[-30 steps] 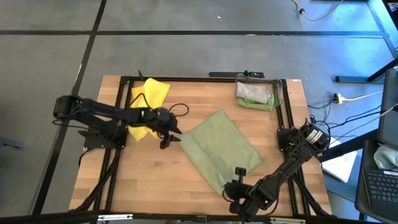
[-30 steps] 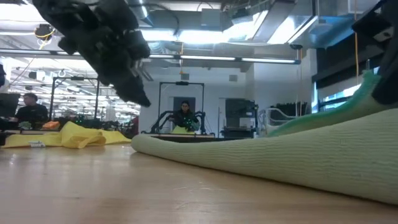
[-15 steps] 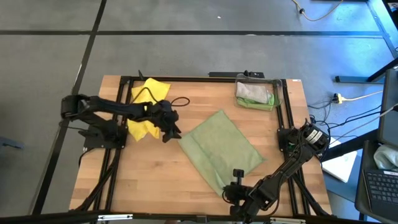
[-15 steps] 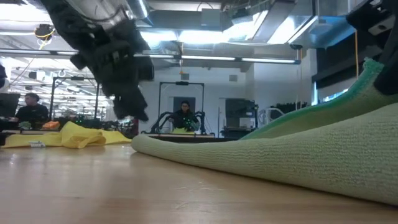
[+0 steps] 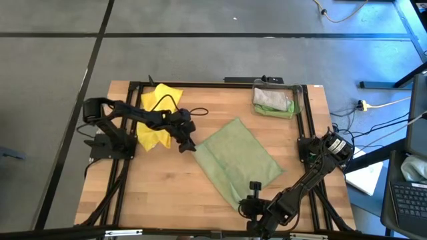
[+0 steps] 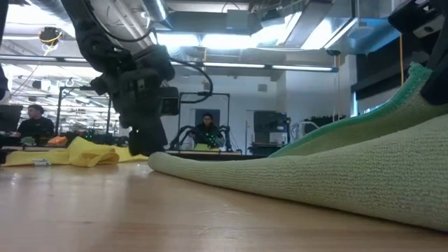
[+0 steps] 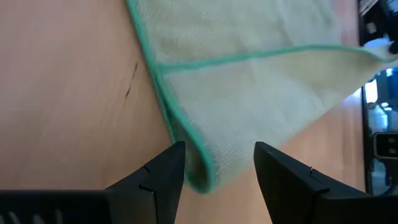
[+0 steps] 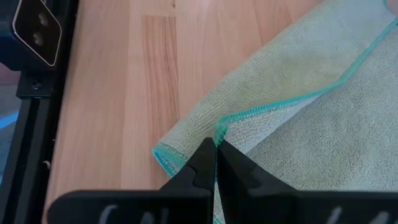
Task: Fold microfiber towels
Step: Fold the light green cloth
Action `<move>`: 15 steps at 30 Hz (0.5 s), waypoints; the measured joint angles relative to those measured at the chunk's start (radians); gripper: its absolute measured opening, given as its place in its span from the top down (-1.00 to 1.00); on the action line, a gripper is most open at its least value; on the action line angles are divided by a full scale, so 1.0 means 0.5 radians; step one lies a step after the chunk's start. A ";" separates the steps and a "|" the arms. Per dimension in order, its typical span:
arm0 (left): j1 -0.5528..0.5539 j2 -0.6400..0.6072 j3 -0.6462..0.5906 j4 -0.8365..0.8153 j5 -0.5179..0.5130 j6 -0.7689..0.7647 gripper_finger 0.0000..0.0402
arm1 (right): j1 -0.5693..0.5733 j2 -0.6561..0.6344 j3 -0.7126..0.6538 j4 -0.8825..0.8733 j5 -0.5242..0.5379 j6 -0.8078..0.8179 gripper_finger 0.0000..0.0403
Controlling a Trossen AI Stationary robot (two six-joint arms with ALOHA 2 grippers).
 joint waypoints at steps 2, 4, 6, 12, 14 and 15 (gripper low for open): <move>0.000 0.011 0.004 -0.023 -0.003 0.016 0.08 | 0.000 0.000 0.000 0.007 0.000 -0.001 0.94; 0.000 0.024 0.006 -0.006 -0.003 0.023 0.08 | 0.000 0.000 0.000 0.008 0.000 -0.001 0.94; 0.000 0.034 0.007 0.021 0.023 0.019 0.08 | 0.000 0.000 0.000 0.009 0.000 -0.001 0.94; -0.043 0.034 0.007 0.076 0.029 0.042 0.08 | 0.000 0.000 0.000 0.008 0.000 -0.001 0.94; -0.065 0.033 0.007 0.080 -0.019 0.055 0.08 | 0.000 0.000 0.000 0.008 0.000 -0.002 0.94; -0.073 0.033 0.007 0.087 -0.046 0.056 0.08 | 0.000 0.000 0.000 0.008 0.000 -0.004 0.94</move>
